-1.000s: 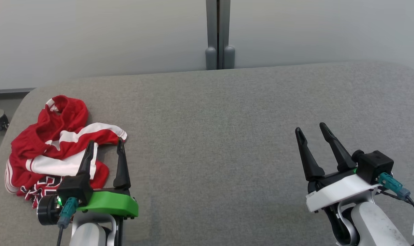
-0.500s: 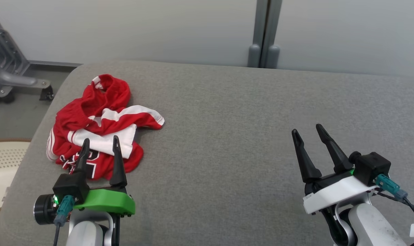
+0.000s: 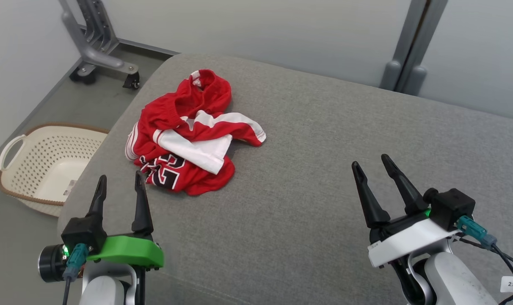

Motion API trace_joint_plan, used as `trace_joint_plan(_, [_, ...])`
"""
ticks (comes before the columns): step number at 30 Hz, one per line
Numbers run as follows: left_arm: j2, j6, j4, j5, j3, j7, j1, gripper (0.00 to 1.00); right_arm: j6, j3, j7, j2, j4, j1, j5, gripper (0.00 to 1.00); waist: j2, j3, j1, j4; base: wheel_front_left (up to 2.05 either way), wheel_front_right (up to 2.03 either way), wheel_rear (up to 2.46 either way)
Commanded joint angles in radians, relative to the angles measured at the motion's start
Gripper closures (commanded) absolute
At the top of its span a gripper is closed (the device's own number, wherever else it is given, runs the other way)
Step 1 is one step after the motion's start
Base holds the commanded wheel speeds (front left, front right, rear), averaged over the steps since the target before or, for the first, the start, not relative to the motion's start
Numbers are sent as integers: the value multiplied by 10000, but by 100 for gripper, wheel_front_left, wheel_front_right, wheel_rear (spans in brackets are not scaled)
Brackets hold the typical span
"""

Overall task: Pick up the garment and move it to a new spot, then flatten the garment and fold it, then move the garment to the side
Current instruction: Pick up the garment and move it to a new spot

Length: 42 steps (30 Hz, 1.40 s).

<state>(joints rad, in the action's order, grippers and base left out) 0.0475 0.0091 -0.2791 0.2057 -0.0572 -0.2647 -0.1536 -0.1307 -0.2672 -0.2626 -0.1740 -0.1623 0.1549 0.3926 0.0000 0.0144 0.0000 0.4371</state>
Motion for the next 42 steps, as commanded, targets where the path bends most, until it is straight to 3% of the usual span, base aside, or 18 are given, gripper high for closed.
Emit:
trace_joint_plan(1, [53,-38,-32,72,50,2,-42,0,-1,-1,-31,-20,7,88,33,0,0,68,0,388,0,0,0])
trace_joint_plan(12, [51,-393,-448,465,207,7,-261,0,-1,-287,-29,-44,99,277,264,0,0,174,0,117,0,0,0])
trace_joint_plan(14, [226,-467,-700,504,166,423,-541,0,-1,-359,-31,-91,118,340,279,0,0,238,0,-59,0,0,0])
trace_joint_plan(19, [838,-652,-366,862,401,2104,-1568,0,-1,-690,-29,-125,86,469,429,0,0,364,0,-574,0,0,0])
trace_joint_plan(30, [2515,-840,373,1423,444,7168,-3995,0,-1,-1314,-29,-92,-127,839,590,0,0,608,0,-2298,0,0,0])
trace_joint_plan(36, [3304,-862,-790,1744,544,9031,-4744,0,-1,-1594,-29,-125,-169,1095,658,0,0,906,0,-3383,0,0,0])
trace_joint_plan(42, [3775,-633,-2275,2117,964,10030,-5217,0,-1,-1718,-31,-244,-193,1302,750,0,0,1209,0,-4216,0,0,0])
